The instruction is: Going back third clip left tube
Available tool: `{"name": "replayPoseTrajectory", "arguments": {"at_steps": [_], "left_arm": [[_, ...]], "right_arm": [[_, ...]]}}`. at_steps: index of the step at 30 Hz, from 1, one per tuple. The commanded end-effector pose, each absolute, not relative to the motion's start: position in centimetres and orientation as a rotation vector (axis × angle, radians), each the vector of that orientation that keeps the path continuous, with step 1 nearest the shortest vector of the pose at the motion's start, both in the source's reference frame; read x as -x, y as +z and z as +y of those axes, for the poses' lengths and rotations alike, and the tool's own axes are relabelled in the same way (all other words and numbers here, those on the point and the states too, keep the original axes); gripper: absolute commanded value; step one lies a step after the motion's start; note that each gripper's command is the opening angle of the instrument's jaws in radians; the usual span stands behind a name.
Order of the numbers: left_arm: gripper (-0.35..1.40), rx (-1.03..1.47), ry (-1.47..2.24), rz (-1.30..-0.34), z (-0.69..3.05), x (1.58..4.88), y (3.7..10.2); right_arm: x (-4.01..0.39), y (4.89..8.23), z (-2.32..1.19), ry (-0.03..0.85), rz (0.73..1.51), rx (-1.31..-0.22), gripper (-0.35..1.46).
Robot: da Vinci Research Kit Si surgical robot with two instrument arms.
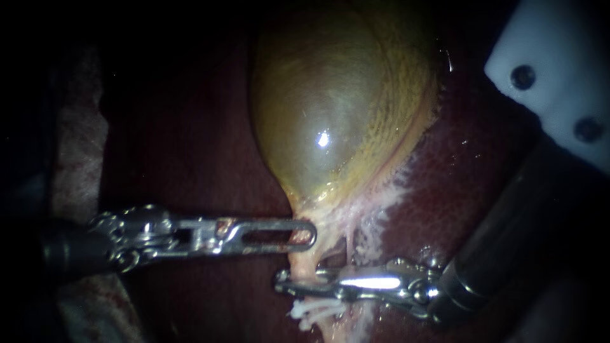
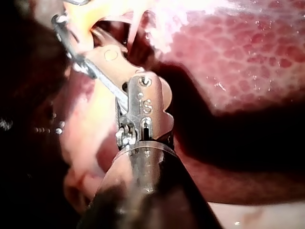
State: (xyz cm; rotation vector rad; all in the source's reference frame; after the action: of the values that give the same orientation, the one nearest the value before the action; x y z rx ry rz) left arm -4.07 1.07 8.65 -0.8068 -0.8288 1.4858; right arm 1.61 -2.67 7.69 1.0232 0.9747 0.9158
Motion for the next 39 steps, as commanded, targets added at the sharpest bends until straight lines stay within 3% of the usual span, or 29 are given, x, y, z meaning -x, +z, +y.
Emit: {"name": "replayPoseTrajectory", "arguments": {"at_steps": [1, 10, 17, 39], "left_arm": [[-0.35, 0.807, 1.487, -0.829, 1.07, 4.08, 8.65], [-0.35, 0.807, 1.487, -0.832, 1.06, 4.08, 8.65], [-0.35, 0.806, 1.487, -0.831, 1.06, 4.08, 8.65], [-0.35, 0.806, 1.486, -0.834, 1.06, 4.09, 8.63]], "right_arm": [[-1.61, 7.70, -2.66, 0.910, 0.980, -1.015, 0.21], [-1.58, 7.71, -2.65, 0.854, 1.010, -0.979, 0.35], [-1.54, 7.70, -2.62, 0.836, 1.026, -0.968, 0.35], [-1.37, 7.67, -2.45, 0.636, 1.111, -0.805, 0.40]]}}
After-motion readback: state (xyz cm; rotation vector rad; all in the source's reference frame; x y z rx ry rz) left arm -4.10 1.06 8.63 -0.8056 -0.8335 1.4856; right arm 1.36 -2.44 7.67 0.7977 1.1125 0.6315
